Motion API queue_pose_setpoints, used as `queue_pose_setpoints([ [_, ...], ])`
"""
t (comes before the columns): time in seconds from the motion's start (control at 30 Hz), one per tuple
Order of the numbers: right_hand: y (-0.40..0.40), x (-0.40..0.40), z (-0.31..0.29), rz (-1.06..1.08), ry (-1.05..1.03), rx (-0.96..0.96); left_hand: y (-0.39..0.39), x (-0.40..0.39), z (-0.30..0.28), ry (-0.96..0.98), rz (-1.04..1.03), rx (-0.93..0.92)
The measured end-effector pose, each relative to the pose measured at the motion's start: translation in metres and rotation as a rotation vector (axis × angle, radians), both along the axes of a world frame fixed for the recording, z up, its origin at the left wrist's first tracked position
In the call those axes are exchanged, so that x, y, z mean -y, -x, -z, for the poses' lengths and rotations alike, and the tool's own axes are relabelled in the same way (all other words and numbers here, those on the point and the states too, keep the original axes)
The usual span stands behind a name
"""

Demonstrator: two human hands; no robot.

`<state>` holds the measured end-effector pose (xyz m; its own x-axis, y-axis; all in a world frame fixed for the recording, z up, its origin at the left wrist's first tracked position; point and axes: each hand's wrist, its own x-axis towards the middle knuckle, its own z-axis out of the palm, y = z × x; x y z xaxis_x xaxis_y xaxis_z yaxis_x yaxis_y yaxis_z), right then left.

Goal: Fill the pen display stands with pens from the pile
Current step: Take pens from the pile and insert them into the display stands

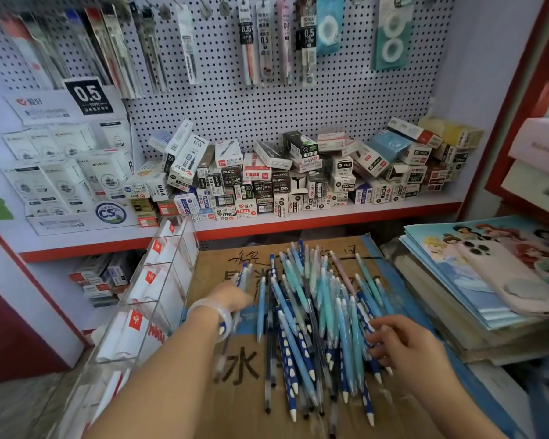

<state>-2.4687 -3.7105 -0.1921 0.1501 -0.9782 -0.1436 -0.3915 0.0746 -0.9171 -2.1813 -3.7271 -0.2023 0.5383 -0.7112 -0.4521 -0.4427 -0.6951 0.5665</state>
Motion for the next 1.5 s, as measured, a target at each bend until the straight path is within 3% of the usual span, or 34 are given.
queue_pose_setpoints([
  [0.1,0.002,-0.009,-0.008,-0.015,-0.003,0.001,0.004,-0.016,-0.008,0.101,-0.041,-0.057],
  [0.33,0.016,-0.039,-0.040,-0.023,0.020,0.066,0.067,-0.051,-0.050,0.325,0.088,-0.254],
  [0.57,0.066,-0.060,-0.089,-0.017,0.064,0.144,0.193,-0.077,-0.086,0.472,0.424,-0.313],
  [0.97,0.188,-0.092,-0.141,0.248,0.094,0.292,0.347,-0.100,-0.131,0.607,0.902,-0.392],
  [1.03,0.205,-0.099,-0.142,0.274,0.103,0.322,0.363,-0.104,-0.130,0.620,0.898,-0.433],
  [1.2,0.240,-0.114,-0.144,0.312,0.079,0.608,0.400,-0.114,-0.124,0.641,0.674,-0.773],
  [1.33,0.262,-0.123,-0.144,0.330,0.152,0.708,0.423,-0.119,-0.120,0.603,0.540,-0.958],
  [1.43,0.284,-0.128,-0.146,0.404,0.204,0.753,0.433,-0.122,-0.117,0.592,0.516,-0.989],
  [1.5,0.304,-0.135,-0.147,0.474,0.243,0.671,0.437,-0.123,-0.113,0.614,0.537,-0.922],
])
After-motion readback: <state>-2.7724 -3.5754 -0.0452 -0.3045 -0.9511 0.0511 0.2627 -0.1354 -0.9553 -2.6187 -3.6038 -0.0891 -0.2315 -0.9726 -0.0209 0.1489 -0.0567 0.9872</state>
